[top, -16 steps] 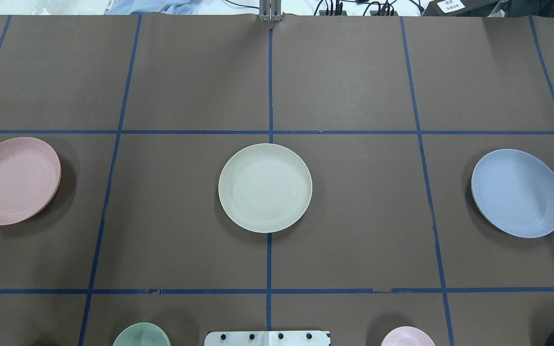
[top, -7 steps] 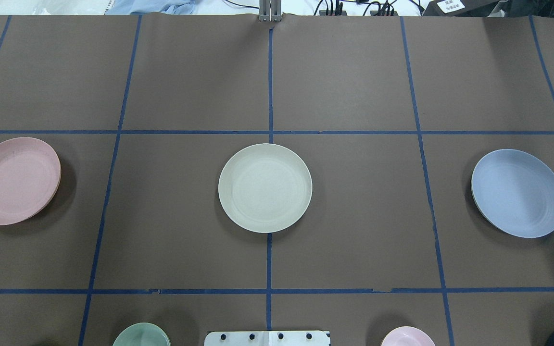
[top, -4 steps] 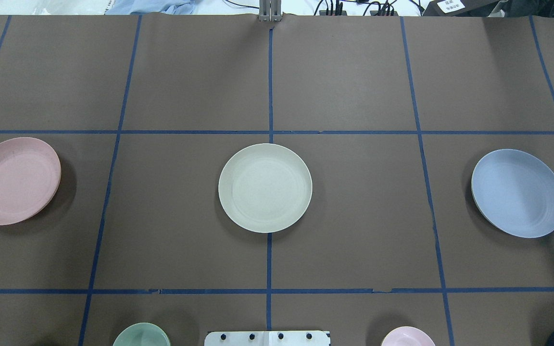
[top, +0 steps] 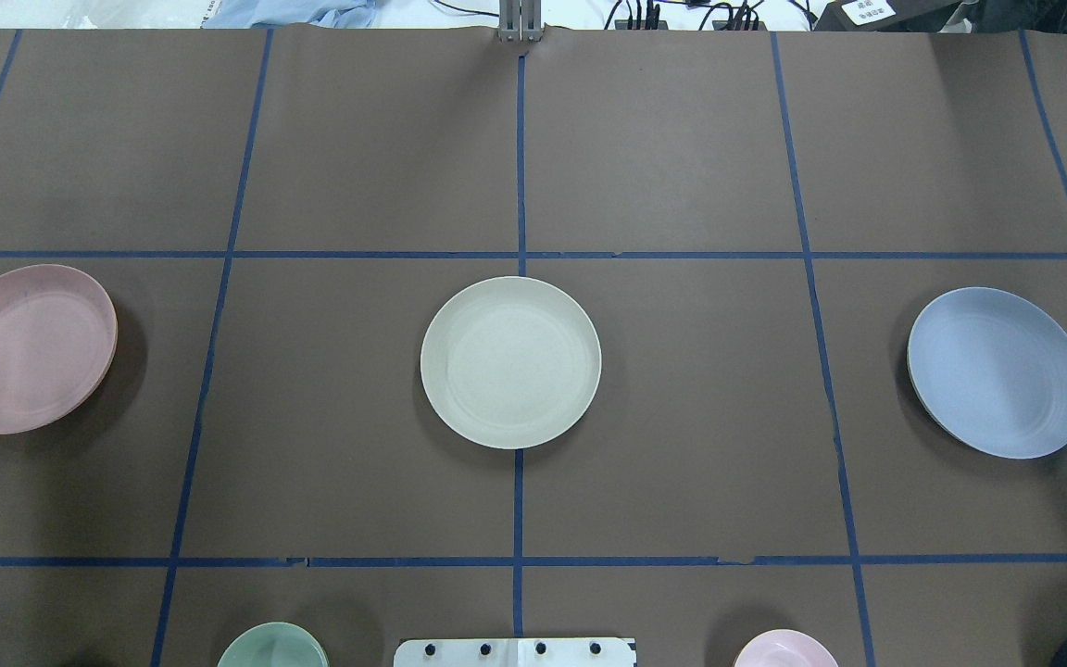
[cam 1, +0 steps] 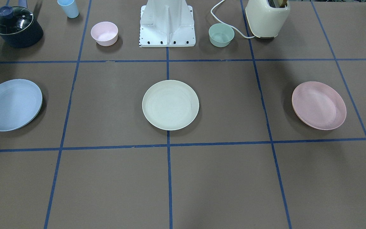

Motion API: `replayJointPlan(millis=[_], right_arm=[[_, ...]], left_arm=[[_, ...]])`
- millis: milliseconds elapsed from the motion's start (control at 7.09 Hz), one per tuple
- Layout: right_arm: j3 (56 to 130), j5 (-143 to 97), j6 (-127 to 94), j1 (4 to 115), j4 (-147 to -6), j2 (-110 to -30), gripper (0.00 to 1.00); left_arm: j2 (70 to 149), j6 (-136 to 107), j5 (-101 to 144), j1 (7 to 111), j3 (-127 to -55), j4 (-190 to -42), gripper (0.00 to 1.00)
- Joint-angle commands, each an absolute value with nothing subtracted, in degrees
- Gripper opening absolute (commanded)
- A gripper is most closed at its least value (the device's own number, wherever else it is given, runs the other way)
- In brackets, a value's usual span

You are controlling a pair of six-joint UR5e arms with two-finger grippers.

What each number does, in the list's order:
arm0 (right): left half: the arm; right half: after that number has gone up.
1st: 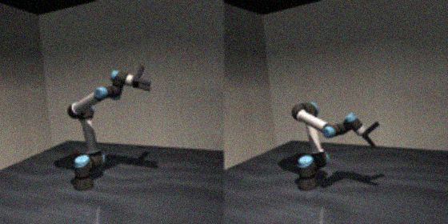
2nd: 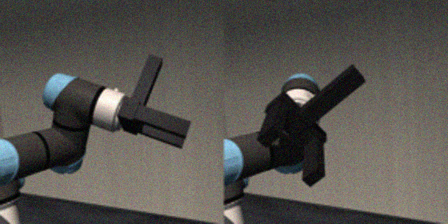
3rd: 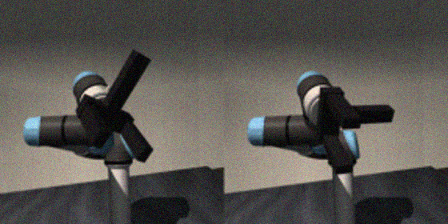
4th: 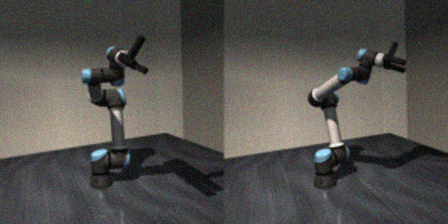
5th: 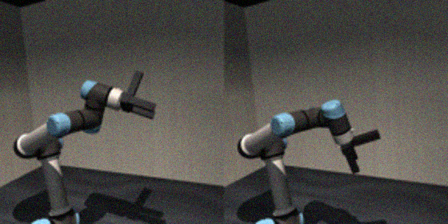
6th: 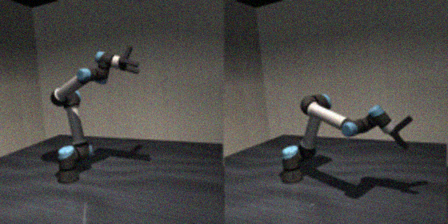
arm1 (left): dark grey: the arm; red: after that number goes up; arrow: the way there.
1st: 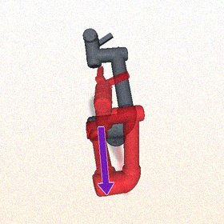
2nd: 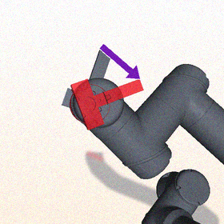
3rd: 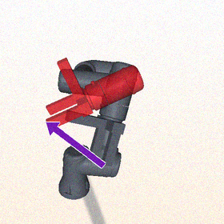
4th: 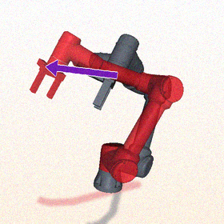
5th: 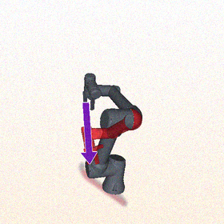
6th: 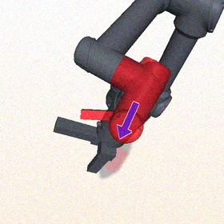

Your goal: Stack three plates with pink and blue

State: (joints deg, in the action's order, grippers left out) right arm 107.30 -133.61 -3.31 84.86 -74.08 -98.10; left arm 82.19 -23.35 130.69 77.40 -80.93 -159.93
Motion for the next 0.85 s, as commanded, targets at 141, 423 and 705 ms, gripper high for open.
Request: replayJointPlan(millis=[141, 423, 705], right_arm=[[107.2, -133.5, -3.3, 84.8, -74.0, -98.5, 1.0], [107.2, -133.4, -3.3, 84.8, -74.0, -98.7, 1.0], [107.2, -133.4, -3.3, 84.8, -74.0, -99.1, 1.0]], left_arm=[[81.7, -33.8, 122.8, 68.2, -78.3, -163.9, 0.79], [81.7, -34.1, 122.6, 64.6, -76.5, -164.5, 0.68], [81.7, -34.1, 120.9, 62.6, -73.8, -167.4, 0.62]])
